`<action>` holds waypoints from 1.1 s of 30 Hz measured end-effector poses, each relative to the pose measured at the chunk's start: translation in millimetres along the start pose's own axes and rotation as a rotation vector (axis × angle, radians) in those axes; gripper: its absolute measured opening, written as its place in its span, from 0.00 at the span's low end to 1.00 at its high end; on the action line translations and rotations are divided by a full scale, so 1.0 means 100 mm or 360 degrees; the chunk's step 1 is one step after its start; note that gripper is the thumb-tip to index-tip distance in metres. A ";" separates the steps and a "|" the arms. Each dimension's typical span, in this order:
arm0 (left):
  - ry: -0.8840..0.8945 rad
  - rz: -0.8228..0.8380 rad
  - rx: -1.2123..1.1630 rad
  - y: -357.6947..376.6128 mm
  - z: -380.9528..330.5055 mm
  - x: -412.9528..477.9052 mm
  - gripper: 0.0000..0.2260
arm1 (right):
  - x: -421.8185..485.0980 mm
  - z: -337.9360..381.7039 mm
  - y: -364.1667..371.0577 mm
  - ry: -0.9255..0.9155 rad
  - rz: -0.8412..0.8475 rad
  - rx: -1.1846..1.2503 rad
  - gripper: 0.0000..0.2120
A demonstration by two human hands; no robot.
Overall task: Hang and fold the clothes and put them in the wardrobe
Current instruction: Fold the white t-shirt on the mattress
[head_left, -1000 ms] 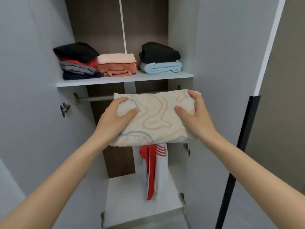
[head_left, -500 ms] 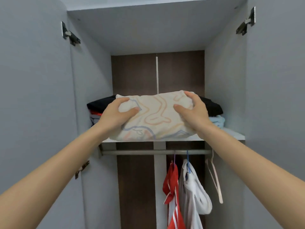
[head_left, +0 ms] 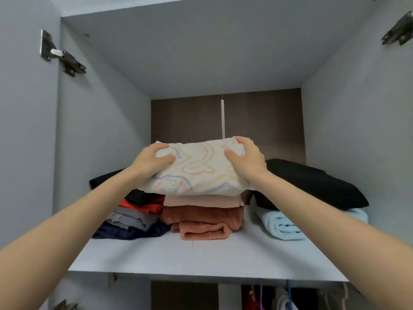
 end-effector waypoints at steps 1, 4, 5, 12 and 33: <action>0.0007 -0.0001 -0.0015 0.05 0.10 0.14 0.21 | 0.11 -0.06 0.10 -0.0006 -0.0010 -0.0034 0.21; 0.0015 0.0033 -0.0072 0.24 0.38 0.52 0.21 | 0.42 -0.24 0.35 -0.0039 -0.0056 -0.0192 0.20; 0.0032 0.0065 -0.0042 0.33 0.47 0.62 0.22 | 0.50 -0.32 0.41 -0.0040 -0.0039 -0.0266 0.20; 0.0036 0.0372 0.0990 0.87 0.85 1.05 0.18 | 0.75 -0.65 0.81 -0.0047 0.0386 -0.1435 0.20; 0.0270 0.0252 0.0452 0.85 0.60 0.69 0.20 | 0.43 -0.43 0.67 -0.0241 0.0252 -0.0885 0.17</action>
Point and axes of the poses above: each hand's wrist, its own x-axis towards the middle knuckle, its own y-axis out of the palm, z = x × y, the point moved 6 cm from there along x, towards the middle knuckle, and after that the axes turned 5 degrees about -x, right-handed, at the moved point
